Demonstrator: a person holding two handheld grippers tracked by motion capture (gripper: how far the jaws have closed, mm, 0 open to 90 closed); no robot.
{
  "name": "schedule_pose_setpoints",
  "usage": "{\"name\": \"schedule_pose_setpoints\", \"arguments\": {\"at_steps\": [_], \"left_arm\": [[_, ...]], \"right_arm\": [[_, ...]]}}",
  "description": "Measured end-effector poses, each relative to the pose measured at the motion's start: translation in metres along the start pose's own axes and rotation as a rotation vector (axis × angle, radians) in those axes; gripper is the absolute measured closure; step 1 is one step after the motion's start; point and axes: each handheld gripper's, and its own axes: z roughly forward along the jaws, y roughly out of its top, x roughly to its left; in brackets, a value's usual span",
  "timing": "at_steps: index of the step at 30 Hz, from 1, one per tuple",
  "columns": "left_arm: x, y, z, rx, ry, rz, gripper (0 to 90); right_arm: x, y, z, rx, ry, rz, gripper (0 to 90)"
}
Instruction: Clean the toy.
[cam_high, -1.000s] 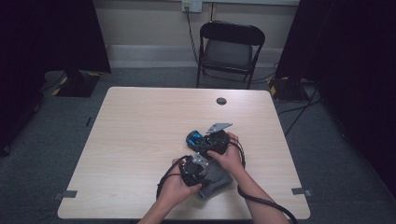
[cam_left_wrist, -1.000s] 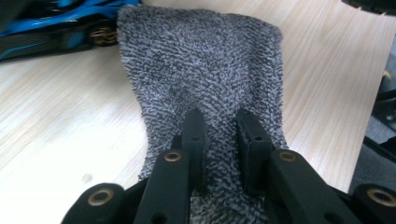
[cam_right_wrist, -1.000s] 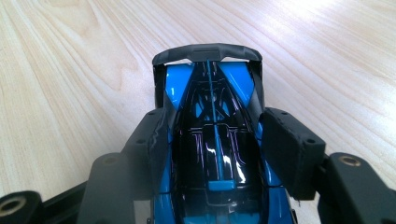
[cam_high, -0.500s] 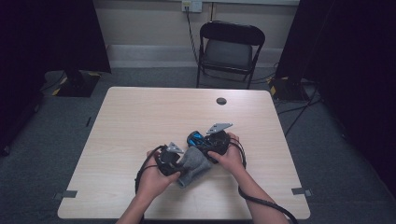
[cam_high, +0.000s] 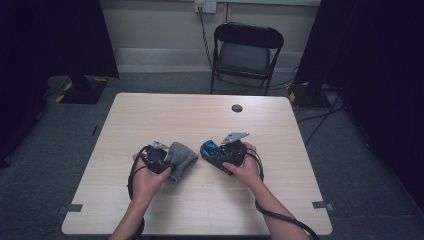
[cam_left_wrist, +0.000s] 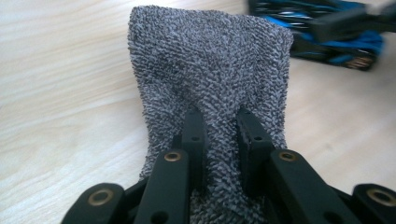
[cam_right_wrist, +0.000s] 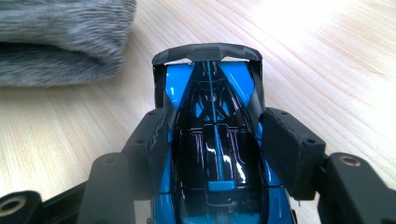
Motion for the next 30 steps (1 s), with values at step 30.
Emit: {"name": "schedule_pose_setpoints", "arguments": {"at_steps": [30], "left_arm": [[-0.05, 0.007, 0.037, 0.112, -0.056, 0.094, 76.1]], "right_arm": [[0.0, 0.0, 0.0, 0.0, -0.002, 0.001, 41.9]]}}
